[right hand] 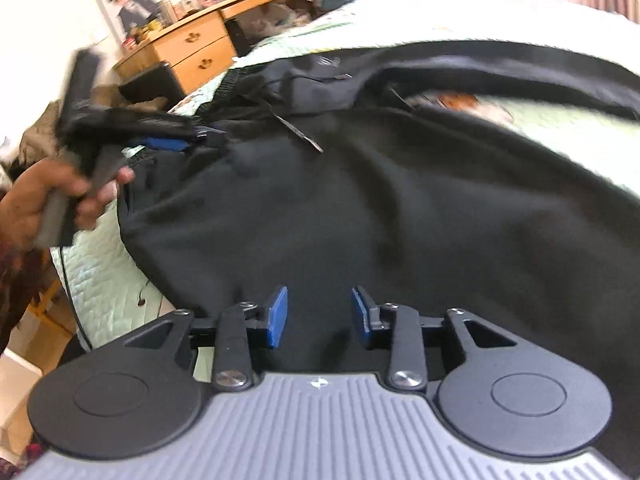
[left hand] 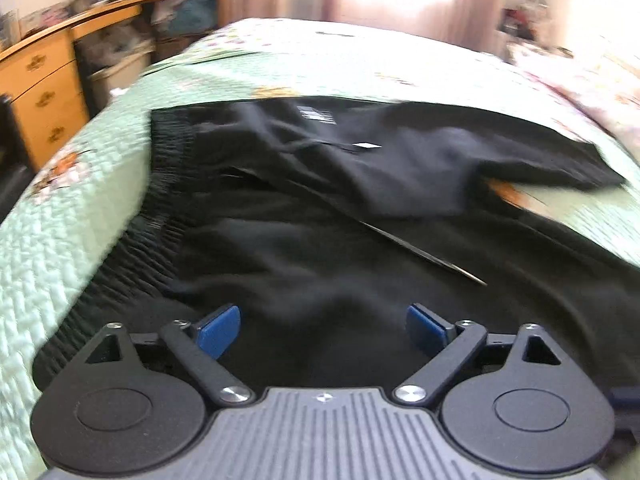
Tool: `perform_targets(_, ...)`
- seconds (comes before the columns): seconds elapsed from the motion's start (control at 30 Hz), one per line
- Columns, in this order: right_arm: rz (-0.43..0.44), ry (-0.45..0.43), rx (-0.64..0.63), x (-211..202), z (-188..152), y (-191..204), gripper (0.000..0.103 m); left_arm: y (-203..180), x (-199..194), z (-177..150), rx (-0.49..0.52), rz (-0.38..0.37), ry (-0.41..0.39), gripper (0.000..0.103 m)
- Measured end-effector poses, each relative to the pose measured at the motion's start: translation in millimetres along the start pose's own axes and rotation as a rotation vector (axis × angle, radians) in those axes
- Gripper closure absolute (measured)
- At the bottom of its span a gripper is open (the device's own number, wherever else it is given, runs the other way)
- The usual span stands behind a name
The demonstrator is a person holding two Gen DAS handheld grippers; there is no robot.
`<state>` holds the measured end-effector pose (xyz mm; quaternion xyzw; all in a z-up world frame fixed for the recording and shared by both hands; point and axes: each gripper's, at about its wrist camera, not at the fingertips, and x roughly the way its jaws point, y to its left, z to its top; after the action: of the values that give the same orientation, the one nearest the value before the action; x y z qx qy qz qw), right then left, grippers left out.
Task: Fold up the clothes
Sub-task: 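Close the right gripper on the trouser edge and lift it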
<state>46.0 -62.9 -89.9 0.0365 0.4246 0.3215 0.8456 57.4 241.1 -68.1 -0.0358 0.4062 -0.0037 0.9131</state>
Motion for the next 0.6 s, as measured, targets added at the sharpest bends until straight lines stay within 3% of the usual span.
perform_targets(0.13,-0.005,-0.029,0.135,-10.5,-15.5,-25.5,0.062,-30.2,14.7,-37.1,0.105,-0.001,0.091,0.001)
perform_targets(0.2,-0.015,-0.045,0.187,-19.5,-25.5,-40.7,0.062,-32.4,21.7,-52.3,0.1,0.024,0.065,0.0)
perform_targets(0.4,-0.101,-0.105,0.309,-64.5,-61.5,-94.5,0.069,-27.3,21.6,-51.5,0.072,0.026,0.072,0.0)
perform_targets(0.5,-0.139,-0.14,0.373,-89.1,-79.4,-124.2,0.086,-29.6,21.7,-50.9,0.073,0.046,0.081,0.0)
perform_targets(0.57,-0.17,-0.178,0.438,-106.1,-92.7,-148.6,0.103,-32.7,21.2,-51.4,0.065,0.071,0.082,0.0)
perform_targets(0.6,-0.184,-0.204,0.472,-113.7,-98.6,-162.0,0.103,-34.3,20.8,-51.8,0.058,0.085,0.084,0.0)
